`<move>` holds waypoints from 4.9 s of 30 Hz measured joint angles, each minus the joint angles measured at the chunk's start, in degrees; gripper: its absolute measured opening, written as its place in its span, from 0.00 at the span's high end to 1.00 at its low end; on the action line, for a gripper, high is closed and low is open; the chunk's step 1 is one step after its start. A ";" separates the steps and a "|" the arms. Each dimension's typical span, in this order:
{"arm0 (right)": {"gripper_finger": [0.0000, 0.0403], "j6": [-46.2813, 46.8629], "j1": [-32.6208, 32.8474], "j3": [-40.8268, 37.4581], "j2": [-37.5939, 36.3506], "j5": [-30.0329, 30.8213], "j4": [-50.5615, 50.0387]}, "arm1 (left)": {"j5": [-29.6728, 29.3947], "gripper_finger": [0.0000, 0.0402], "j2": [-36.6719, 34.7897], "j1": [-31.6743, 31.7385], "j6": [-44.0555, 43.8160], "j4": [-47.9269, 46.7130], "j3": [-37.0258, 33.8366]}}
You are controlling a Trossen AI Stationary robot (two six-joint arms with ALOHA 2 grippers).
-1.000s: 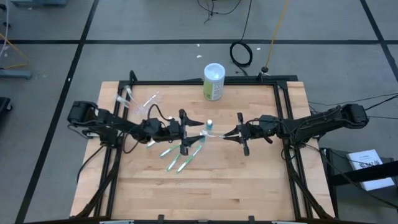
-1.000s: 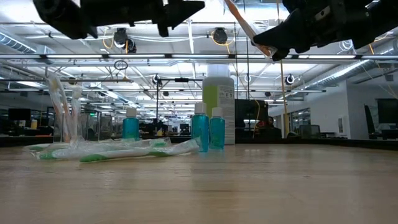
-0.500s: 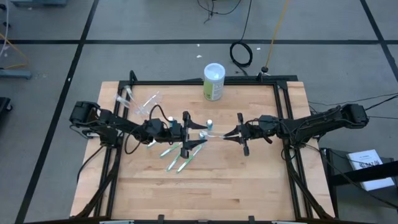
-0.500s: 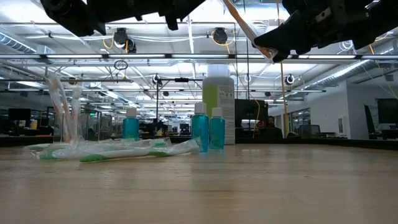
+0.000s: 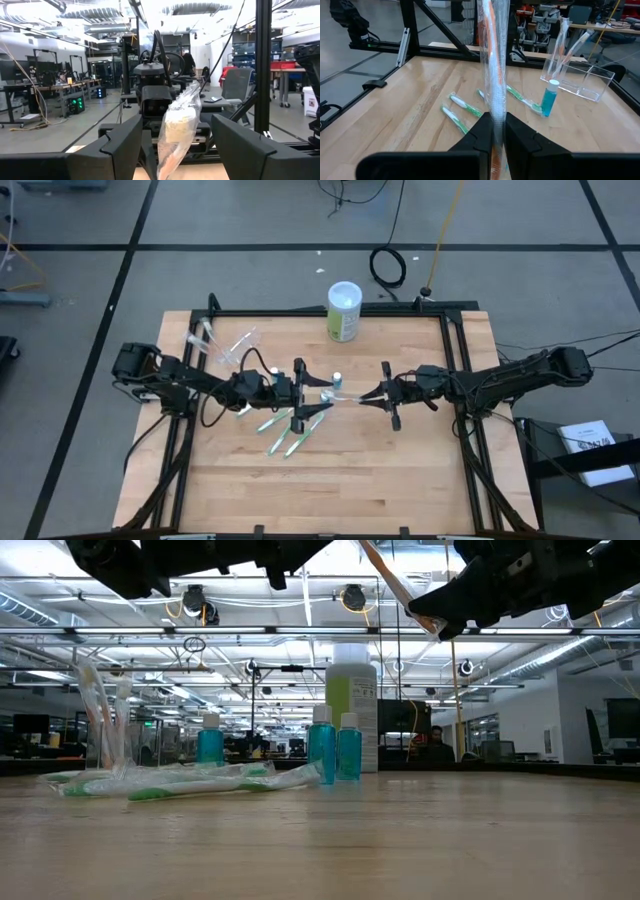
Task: Pick & Place toothbrushing station
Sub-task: Put the orange toothbrush into the left section of the transparent organizer
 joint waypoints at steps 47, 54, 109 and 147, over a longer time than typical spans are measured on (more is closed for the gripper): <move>0.95 0.00 0.00 0.00 0.00 0.20 -0.07 | 0.05 0.88 -0.07 -0.02 0.65 -0.22 -0.07; 0.95 0.15 0.00 0.00 0.00 0.20 -0.07 | 0.09 0.90 -0.07 -0.02 0.65 -0.22 -0.07; 0.41 5.33 -0.04 0.00 -17.49 7.92 -22.28 | -64.37 0.94 -45.59 -4.66 -21.60 -61.72 -8.66; 0.41 4.91 -0.04 0.00 -17.46 7.91 -22.29 | -53.69 0.94 -63.10 8.70 -75.22 -133.17 -0.50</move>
